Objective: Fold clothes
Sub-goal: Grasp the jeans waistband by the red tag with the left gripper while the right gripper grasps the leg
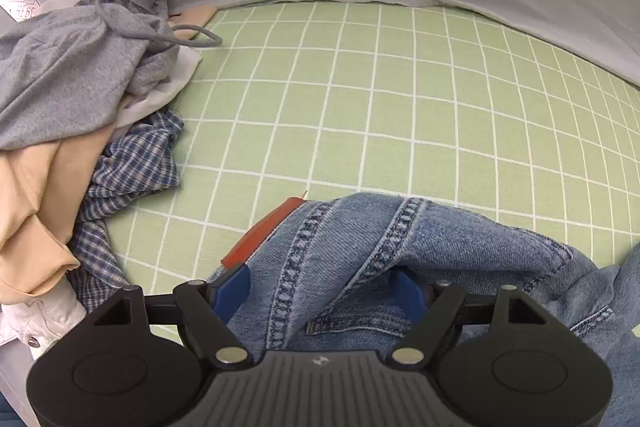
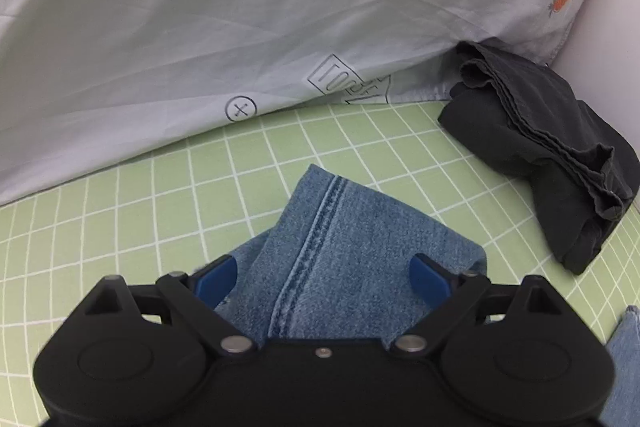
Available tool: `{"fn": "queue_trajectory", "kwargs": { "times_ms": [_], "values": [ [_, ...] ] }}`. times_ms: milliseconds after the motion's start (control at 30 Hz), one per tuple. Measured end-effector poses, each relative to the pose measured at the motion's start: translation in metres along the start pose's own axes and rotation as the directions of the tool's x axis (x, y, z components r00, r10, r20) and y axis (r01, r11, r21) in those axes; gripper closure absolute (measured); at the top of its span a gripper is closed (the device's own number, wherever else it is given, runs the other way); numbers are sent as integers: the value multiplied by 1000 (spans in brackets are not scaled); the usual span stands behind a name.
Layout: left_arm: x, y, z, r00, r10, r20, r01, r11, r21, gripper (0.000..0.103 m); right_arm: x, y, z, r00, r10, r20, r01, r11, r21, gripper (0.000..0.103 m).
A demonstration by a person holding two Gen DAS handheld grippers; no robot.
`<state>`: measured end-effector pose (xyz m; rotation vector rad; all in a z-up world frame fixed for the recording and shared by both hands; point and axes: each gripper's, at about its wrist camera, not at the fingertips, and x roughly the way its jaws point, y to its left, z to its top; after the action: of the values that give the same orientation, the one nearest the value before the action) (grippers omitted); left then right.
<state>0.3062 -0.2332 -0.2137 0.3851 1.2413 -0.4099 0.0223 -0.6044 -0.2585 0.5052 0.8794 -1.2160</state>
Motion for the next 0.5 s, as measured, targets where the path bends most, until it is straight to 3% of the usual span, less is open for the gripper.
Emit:
{"fn": "queue_trajectory", "kwargs": {
  "times_ms": [100, 167, 300, 433, 500],
  "values": [
    [8, 10, 2, 993, -112, -21, 109, 986, -128, 21, 9, -8, -10, 999, -23, -38, 24, 999, 26, 10],
    [8, 21, 1, 979, -205, -7, 198, 951, -237, 21, 11, -14, -17, 999, -27, -45, 28, 999, 34, 13],
    [7, 47, -7, 944, -327, 39, 313, 854, -415, 21, 5, -28, -37, 1000, -16, -23, 16, 999, 27, 18],
    [9, 67, -13, 897, -426, 116, 411, 708, -575, 18, -2, -35, -47, 1000, -18, -13, 18, 1000, -5, 20],
    [11, 71, -11, 891, -436, 125, 414, 671, -615, 18, -3, -39, -49, 1000, -18, -18, 18, 1000, 2, 20]
  ]
}}
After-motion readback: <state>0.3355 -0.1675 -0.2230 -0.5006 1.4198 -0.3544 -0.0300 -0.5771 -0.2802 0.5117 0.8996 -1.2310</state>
